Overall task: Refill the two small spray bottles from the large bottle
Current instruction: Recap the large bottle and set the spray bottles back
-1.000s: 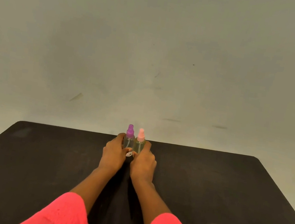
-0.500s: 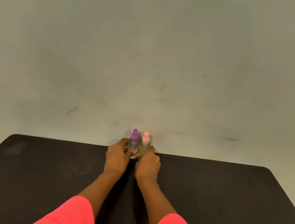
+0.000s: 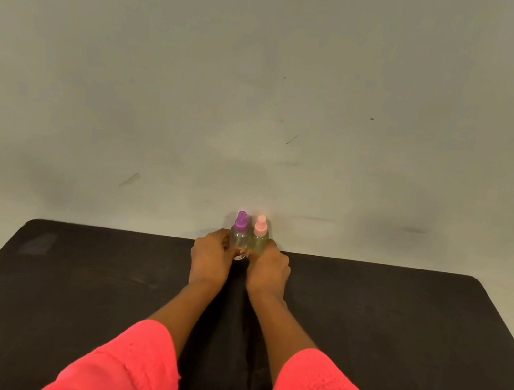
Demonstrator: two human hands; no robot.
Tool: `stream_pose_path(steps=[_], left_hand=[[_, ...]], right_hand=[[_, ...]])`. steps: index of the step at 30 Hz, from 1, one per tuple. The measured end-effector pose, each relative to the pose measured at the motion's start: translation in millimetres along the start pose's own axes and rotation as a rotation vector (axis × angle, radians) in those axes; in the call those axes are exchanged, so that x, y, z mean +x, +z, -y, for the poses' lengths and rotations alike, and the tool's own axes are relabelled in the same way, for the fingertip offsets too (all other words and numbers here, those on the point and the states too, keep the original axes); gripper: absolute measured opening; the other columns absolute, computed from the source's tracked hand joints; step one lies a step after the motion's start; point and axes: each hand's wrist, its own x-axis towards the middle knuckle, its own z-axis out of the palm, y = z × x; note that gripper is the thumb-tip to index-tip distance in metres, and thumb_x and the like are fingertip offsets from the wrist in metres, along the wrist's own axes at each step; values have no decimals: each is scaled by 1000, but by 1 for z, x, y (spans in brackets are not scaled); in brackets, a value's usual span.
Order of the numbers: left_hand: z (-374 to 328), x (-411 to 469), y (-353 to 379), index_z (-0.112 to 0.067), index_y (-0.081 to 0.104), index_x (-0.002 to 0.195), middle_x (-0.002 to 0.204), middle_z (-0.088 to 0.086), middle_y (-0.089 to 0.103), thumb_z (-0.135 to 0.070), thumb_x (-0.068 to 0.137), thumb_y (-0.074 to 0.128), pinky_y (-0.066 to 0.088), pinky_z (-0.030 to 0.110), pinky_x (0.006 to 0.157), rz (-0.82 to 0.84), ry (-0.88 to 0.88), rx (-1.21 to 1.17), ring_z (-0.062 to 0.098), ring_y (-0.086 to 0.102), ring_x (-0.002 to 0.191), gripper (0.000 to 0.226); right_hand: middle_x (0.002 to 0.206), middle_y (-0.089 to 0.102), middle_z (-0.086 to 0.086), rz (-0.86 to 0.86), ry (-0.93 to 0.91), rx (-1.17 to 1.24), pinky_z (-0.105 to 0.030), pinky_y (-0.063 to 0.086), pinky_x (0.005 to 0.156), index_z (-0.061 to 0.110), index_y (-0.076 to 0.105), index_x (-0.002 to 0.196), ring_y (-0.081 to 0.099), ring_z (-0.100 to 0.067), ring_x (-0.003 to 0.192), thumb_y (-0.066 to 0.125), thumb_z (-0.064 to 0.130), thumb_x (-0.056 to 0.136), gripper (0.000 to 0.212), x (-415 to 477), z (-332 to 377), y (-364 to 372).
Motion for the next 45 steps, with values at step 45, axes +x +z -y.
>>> stream_pose_path(steps=[45], left_hand=[[-79,-262,-3,-34,39,135,129,-7,56,-18,82,68,46,30,100,445,97,-252,6,55,116,62]], right_hand=[[101,63,15,367,-18,314,-7,46,71,25,42,134,62,1,93,73,6,79,67,-201,-146,-177]])
